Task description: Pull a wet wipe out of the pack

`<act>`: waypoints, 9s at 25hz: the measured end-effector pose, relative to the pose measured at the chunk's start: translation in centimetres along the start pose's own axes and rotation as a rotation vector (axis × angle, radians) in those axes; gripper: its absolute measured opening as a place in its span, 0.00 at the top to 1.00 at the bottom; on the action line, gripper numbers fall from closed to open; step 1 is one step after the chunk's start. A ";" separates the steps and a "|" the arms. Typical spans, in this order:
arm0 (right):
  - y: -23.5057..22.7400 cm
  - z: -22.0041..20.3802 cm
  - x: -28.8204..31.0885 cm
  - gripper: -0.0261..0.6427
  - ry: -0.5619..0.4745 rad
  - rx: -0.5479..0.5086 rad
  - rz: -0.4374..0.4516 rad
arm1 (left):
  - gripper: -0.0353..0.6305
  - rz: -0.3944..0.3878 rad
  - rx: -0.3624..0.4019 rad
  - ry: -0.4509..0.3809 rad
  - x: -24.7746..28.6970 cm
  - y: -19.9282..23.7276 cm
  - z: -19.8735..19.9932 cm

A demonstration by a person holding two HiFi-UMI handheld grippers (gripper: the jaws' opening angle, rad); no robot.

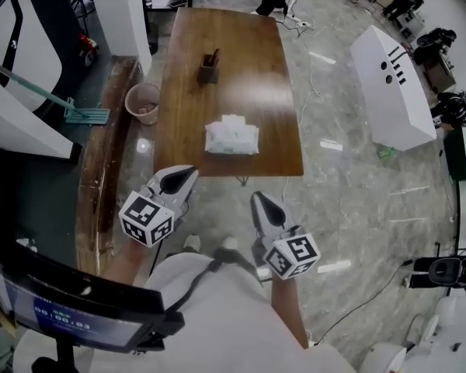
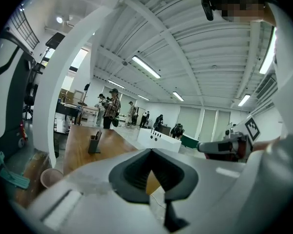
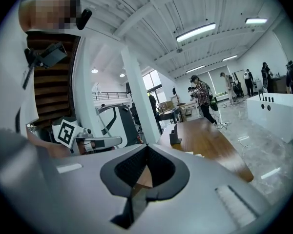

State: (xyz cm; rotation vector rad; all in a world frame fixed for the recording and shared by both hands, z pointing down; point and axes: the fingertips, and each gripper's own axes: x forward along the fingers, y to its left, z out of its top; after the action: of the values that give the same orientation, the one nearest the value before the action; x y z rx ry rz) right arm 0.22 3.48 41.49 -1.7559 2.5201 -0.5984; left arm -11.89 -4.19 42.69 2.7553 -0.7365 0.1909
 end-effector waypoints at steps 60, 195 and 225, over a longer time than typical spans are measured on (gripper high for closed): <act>-15.8 2.1 21.7 0.95 0.244 -0.050 0.335 | 0.81 0.136 -0.054 0.296 21.7 9.4 -6.1; -21.7 -0.4 20.7 0.95 0.385 -0.072 0.188 | 0.88 0.223 -0.012 0.252 23.2 12.1 -4.1; -17.6 13.7 19.0 0.95 -0.031 -0.135 0.198 | 0.94 0.221 0.056 -0.042 21.9 11.9 9.8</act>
State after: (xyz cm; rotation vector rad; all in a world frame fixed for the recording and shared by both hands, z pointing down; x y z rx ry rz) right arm 12.14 -23.06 38.24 -1.5115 2.7262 -0.3976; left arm 1.50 -27.32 40.49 2.7332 -1.0632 0.2026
